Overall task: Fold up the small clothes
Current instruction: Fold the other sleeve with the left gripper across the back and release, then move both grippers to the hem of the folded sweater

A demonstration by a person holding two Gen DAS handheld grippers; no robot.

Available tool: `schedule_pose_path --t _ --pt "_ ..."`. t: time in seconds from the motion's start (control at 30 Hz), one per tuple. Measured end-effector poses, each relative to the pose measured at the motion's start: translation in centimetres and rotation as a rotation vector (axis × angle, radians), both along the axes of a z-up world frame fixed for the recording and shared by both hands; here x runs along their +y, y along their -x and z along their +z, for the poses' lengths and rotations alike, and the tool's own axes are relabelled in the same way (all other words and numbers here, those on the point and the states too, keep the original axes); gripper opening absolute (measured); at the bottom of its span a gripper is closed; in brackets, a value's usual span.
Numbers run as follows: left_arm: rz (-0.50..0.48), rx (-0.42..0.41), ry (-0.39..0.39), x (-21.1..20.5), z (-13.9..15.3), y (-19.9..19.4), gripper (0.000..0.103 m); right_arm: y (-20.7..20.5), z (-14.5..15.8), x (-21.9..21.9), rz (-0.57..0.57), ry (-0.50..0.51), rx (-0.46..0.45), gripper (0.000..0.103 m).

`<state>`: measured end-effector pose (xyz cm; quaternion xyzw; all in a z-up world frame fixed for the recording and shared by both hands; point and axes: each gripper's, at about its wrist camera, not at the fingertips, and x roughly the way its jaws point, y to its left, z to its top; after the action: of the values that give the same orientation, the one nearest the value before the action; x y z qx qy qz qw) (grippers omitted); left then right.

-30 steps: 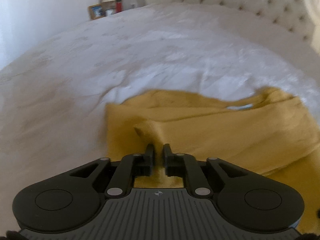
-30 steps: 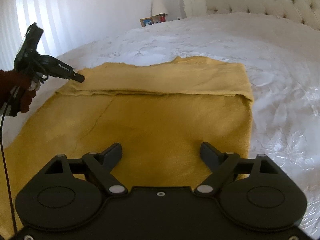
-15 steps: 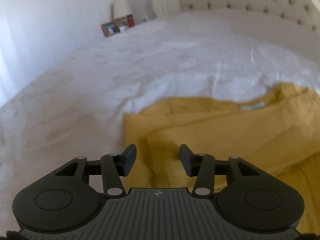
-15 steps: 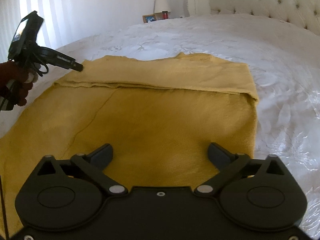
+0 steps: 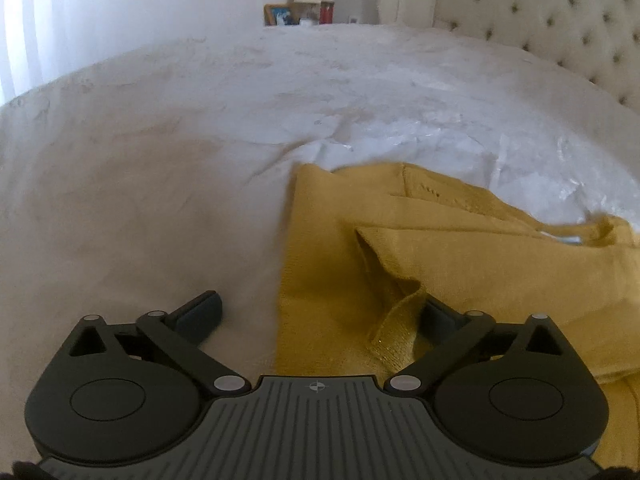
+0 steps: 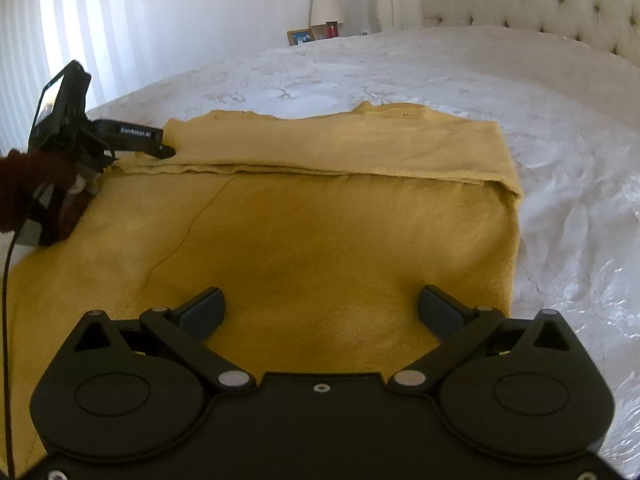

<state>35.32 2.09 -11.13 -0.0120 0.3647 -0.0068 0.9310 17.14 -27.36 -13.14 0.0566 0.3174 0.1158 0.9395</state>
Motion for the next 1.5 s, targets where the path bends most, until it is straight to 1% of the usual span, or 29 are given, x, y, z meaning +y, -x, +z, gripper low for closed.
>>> schedule_pose_path --t 0.07,0.13,0.17,0.23,0.3,0.4,0.5,0.6,0.73,0.87,0.93,1.07,1.13,1.2,1.33,1.43,1.5 --pt "-0.007 -0.008 0.002 -0.1 0.1 0.4 0.103 0.1 0.0 0.0 -0.001 -0.003 -0.003 0.103" --pt "-0.011 -0.01 0.031 0.2 0.5 0.8 0.102 0.2 -0.1 -0.1 -0.002 -0.01 -0.007 0.103" --pt "-0.013 -0.01 0.047 0.4 0.9 1.3 0.102 0.2 -0.1 -0.2 -0.002 -0.017 -0.009 0.103" --pt "-0.023 -0.017 0.052 0.2 1.8 2.6 0.102 0.2 -0.1 -0.3 -0.003 -0.032 -0.009 0.103" --pt "-0.067 -0.034 0.041 0.0 2.8 4.5 0.102 0.1 -0.1 -0.3 -0.003 -0.035 -0.008 0.103" --pt "-0.138 -0.041 -0.001 -0.5 3.8 7.9 0.102 0.0 0.0 -0.2 -0.003 -0.027 -0.006 0.103" --pt "-0.196 -0.02 -0.017 -0.8 4.1 11.3 0.102 0.0 0.0 -0.1 -0.004 -0.02 -0.004 0.103" --pt "-0.235 0.023 -0.025 -1.1 3.8 14.5 0.102 0.0 0.0 -0.1 -0.004 -0.013 -0.002 0.103" --pt "-0.247 0.046 -0.029 -1.2 3.4 18.4 0.102 -0.1 0.0 0.1 -0.004 0.002 0.005 0.103" --pt "-0.232 0.071 -0.016 -0.7 3.1 21.8 0.102 -0.2 0.0 0.2 -0.004 0.016 0.013 0.103" --pt "-0.226 0.069 -0.011 -0.4 3.1 23.4 0.102 -0.2 0.1 0.2 -0.005 0.02 0.021 0.103" --pt "-0.241 0.059 -0.057 -0.5 2.8 25.7 0.102 -0.2 0.6 0.4 -0.015 0.04 0.053 0.103" --pt "-0.246 0.064 -0.067 -0.5 2.6 26.5 0.102 0.4 1.0 0.6 -0.024 0.061 0.074 0.103" --pt "-0.24 0.078 -0.06 -0.1 2.2 27.1 0.102 1.3 1.3 0.9 -0.034 0.084 0.096 0.103" --pt "-0.229 0.091 -0.049 0.7 1.5 28.2 0.102 4.2 2.2 1.0 -0.042 0.116 0.144 0.102" --pt "-0.222 0.098 -0.033 1.3 1.0 28.9 0.102 6.7 2.2 0.7 -0.061 0.103 0.205 0.102" --pt "-0.22 0.093 -0.024 1.6 0.9 29.4 0.102 8.7 2.1 0.3 -0.075 0.085 0.222 0.102"
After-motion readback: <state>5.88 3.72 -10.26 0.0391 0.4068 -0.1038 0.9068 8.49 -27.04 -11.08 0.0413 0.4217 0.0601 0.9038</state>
